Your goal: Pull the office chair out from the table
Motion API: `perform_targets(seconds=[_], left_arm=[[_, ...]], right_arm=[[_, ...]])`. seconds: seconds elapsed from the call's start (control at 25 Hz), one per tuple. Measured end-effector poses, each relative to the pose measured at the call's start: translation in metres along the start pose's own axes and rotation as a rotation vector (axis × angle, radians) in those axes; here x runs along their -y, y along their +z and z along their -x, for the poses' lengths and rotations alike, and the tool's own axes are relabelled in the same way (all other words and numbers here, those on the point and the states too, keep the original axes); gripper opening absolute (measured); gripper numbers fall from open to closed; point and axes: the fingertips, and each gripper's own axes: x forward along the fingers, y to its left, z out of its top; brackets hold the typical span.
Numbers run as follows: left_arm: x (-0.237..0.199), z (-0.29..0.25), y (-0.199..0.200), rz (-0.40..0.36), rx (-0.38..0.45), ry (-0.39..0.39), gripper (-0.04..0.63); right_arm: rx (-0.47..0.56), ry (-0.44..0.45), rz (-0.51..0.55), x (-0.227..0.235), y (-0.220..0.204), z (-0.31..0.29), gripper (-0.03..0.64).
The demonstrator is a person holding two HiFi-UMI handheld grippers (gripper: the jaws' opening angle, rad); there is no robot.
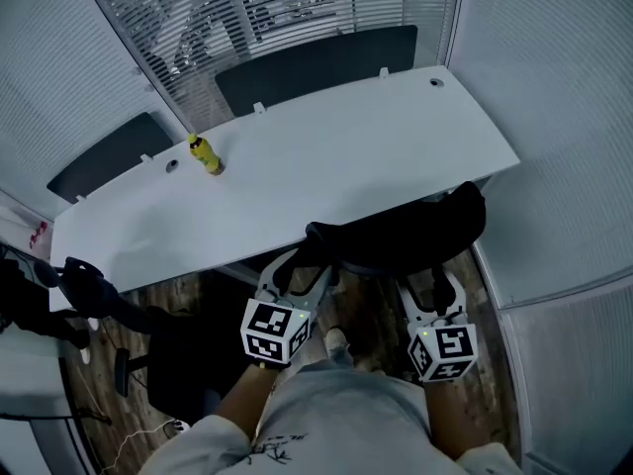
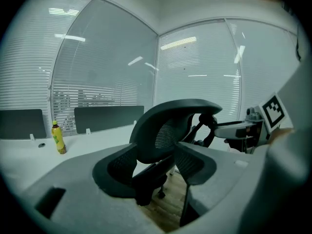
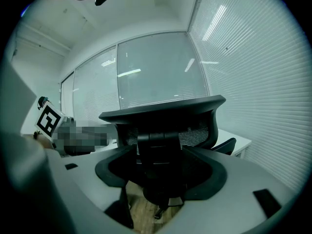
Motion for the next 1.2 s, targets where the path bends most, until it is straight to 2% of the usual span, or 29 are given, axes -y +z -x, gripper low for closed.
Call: perform_targets(seconds=[0.28, 0.52, 0.92, 1.2], left_arm=[[-0.02, -0.026, 0.01, -0.034, -0.021, -0.036, 0.275], [-0.022, -0.044, 0.01, -0.061, -0.052, -0.079, 0.278], [-0.023, -0.055, 0.009, -0.071, -0.063, -0.054, 0.253], [-0.017, -0.058, 0.008, -0.059, -0.076, -0.067, 0.25]], right_arm=[[0.005, -0.013, -0.008, 0.001, 0.002, -0.008, 0.25], [0.0, -0.016, -0.007, 0.0, 0.003, -0.01, 0.253], [0.002, -0.03, 0.013, 0.006, 0.003, -0.016, 0.264], [-0.029, -0.017, 0.045, 0.012, 0.002, -0.015, 0.264]])
